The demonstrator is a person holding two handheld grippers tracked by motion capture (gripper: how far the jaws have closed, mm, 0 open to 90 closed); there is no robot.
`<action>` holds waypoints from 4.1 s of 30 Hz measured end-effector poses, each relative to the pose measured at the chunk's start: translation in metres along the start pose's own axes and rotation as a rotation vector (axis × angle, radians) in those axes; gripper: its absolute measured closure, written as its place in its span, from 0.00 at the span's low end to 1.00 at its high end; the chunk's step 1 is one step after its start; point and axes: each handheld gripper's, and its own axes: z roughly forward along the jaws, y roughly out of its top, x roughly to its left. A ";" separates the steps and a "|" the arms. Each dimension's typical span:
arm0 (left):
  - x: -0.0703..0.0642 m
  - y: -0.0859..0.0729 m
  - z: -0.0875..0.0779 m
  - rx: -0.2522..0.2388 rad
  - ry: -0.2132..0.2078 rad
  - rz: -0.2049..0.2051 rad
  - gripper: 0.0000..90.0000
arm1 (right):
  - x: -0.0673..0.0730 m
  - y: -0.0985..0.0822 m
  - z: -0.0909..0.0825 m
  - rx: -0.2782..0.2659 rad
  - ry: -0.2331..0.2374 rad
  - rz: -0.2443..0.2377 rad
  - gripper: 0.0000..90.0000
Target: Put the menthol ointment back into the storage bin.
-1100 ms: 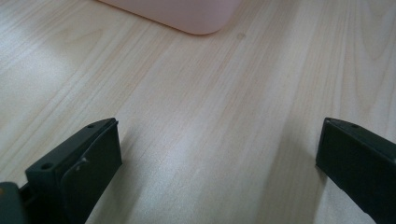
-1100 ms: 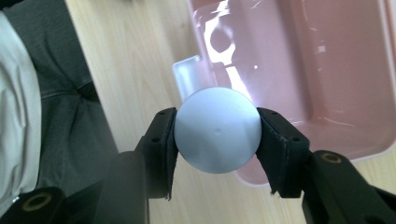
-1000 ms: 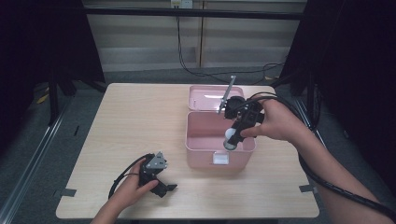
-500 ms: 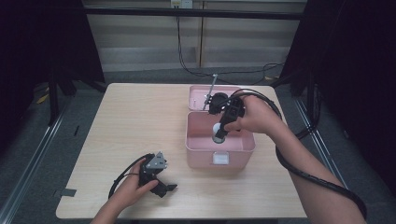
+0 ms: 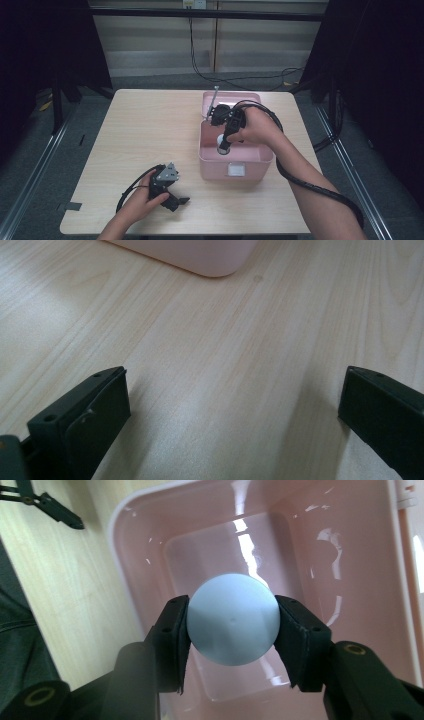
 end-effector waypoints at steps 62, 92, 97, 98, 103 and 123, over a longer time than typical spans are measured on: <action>0.000 0.000 0.000 0.000 0.000 0.000 0.00 | 0.005 0.040 0.072 0.039 -0.012 -0.067 0.57; 0.000 0.000 0.000 -0.002 0.001 0.000 0.00 | 0.006 0.039 0.090 0.028 -0.003 -0.095 0.56; 0.000 0.000 0.000 -0.003 0.001 0.000 0.00 | 0.007 0.039 0.093 0.035 0.000 -0.104 0.56; 0.000 0.000 0.000 -0.003 0.001 -0.001 0.00 | 0.007 0.040 0.094 0.034 -0.001 -0.104 0.56; 0.000 0.000 0.000 -0.003 0.001 0.000 0.00 | 0.007 0.041 0.090 0.003 0.013 -0.104 0.57; 0.000 0.000 0.000 -0.003 0.001 -0.001 0.00 | 0.005 0.037 0.087 0.015 0.019 -0.096 0.53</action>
